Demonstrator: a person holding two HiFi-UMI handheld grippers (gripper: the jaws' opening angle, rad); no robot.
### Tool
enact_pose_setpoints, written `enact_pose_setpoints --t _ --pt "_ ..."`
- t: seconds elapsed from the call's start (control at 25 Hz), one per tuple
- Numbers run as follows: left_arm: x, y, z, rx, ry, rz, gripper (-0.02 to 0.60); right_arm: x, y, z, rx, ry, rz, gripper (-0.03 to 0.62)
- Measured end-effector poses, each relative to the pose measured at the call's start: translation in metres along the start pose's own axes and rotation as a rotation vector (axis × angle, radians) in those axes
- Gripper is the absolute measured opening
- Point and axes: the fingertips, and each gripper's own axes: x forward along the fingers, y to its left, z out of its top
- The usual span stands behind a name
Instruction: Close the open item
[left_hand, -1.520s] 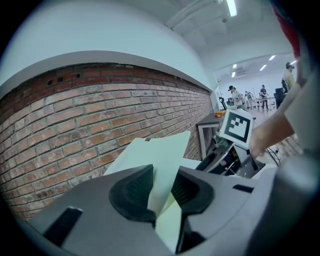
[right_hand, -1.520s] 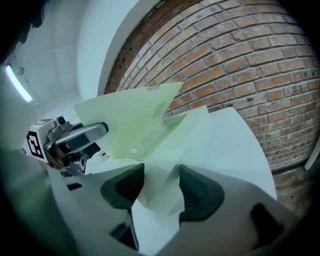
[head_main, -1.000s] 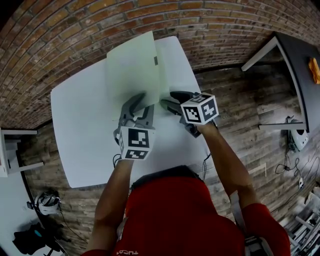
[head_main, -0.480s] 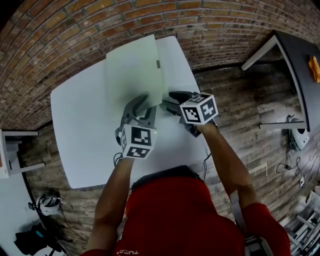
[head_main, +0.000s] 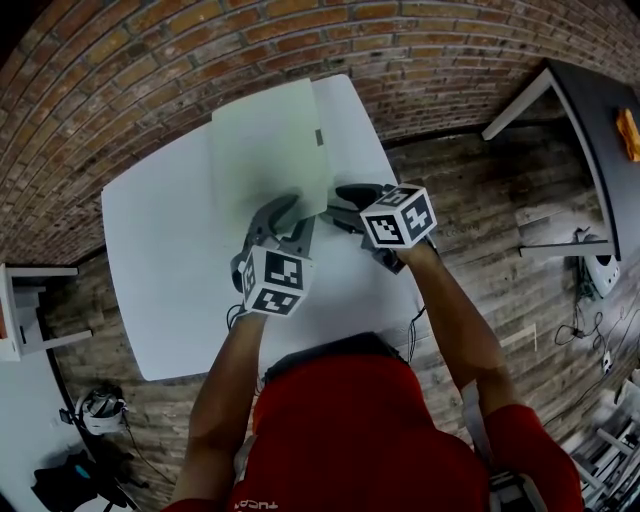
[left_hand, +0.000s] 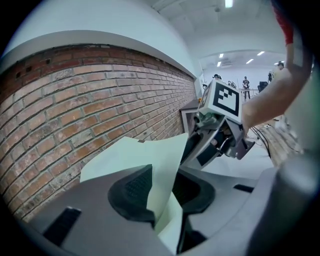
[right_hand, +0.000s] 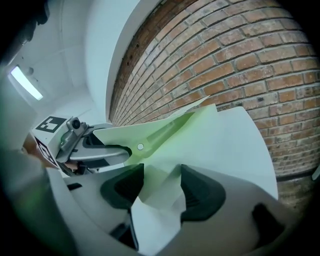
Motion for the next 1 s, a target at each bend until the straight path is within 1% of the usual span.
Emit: enact_pose_setpoints --t 0.24,0.56,1.0 --pt "0.005 -0.003 -0.001 0.020 0.019 -0.021 0.110 -0.001 -0.001 -0.001 -0.017 0.019 0.032 0.225" --pt "0.011 -0.008 -0.008 0.050 0.056 -0.057 0.114 -0.003 0.000 -0.002 -0.025 0.027 0.097 0.225" --pt "0.017 -0.012 -0.013 0.092 0.097 -0.110 0.120 -0.004 0.000 -0.003 -0.079 0.073 0.176 0.225"
